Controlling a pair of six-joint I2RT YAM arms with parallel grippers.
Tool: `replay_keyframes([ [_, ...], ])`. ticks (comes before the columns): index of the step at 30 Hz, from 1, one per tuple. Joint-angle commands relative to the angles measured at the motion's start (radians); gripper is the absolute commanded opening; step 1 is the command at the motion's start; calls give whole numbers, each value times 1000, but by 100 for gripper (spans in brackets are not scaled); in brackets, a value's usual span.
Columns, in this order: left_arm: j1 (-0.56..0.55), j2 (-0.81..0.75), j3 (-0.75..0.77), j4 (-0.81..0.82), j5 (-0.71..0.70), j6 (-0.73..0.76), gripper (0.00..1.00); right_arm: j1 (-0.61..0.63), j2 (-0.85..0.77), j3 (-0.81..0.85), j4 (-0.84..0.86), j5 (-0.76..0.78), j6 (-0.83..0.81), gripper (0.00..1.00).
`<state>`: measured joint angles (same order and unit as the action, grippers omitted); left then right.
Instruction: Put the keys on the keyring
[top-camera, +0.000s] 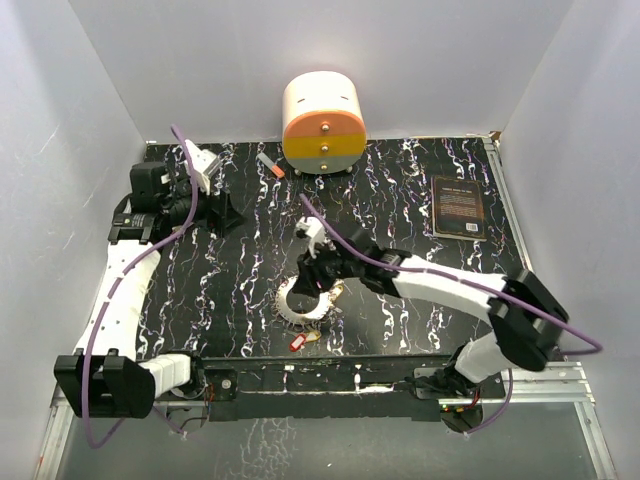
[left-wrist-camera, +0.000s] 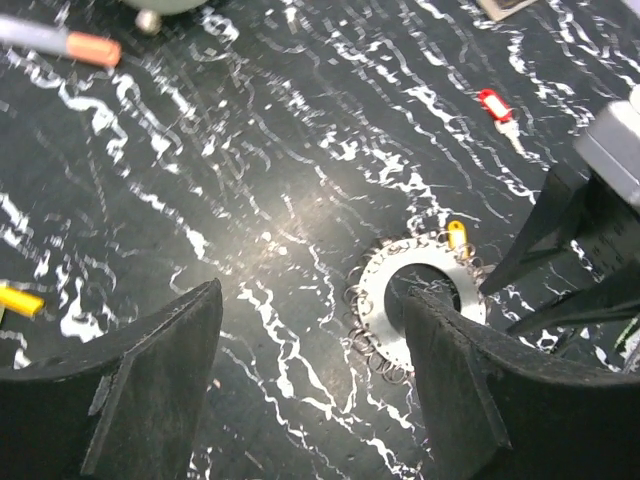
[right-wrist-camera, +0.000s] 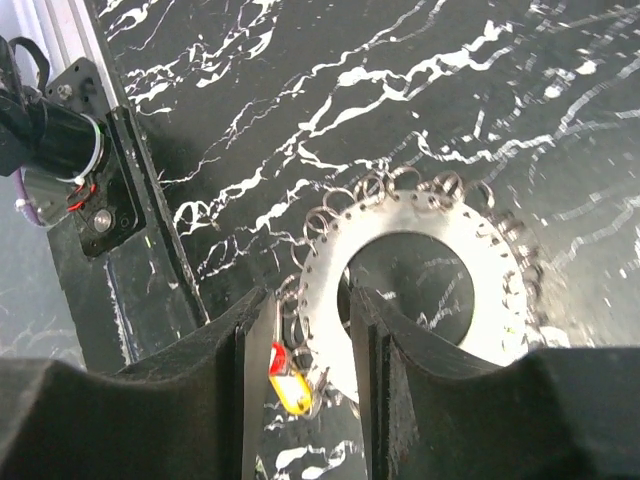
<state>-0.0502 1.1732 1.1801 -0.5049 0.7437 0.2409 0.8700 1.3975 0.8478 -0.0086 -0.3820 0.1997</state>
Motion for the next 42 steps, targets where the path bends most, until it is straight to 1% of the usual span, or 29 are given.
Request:
replay_keyframes([
  [1,55,-42,-48,54,-24,-58,72,37,134,179,15,-111,-109,42],
  [4,68,-46,-57,60,-18,-62,73,66,253,296,-19,-157,-172,42],
  [8,71,-48,-57,57,-22,-54,74,69,417,425,-41,-223,-233,42],
  [13,76,-55,-62,54,-41,-43,74,63,595,589,-125,-311,-305,38],
  [16,78,-59,-64,54,-40,-43,74,53,677,647,-196,-362,-327,37],
  [18,81,-61,-66,54,-39,-43,75,47,709,666,-236,-368,-347,36],
  [22,84,-58,-66,51,-40,-39,75,25,709,649,-257,-360,-356,36],
  [25,83,-55,-65,51,-37,-38,75,-14,694,619,-263,-353,-352,36],
  [28,85,-53,-65,50,-35,-39,75,-51,696,610,-312,-343,-360,34],
  [35,85,-55,-68,55,-34,-41,75,-107,670,571,-382,-248,-382,33],
  [42,86,-51,-72,61,-29,-47,75,-204,585,475,-399,-170,-375,32],
])
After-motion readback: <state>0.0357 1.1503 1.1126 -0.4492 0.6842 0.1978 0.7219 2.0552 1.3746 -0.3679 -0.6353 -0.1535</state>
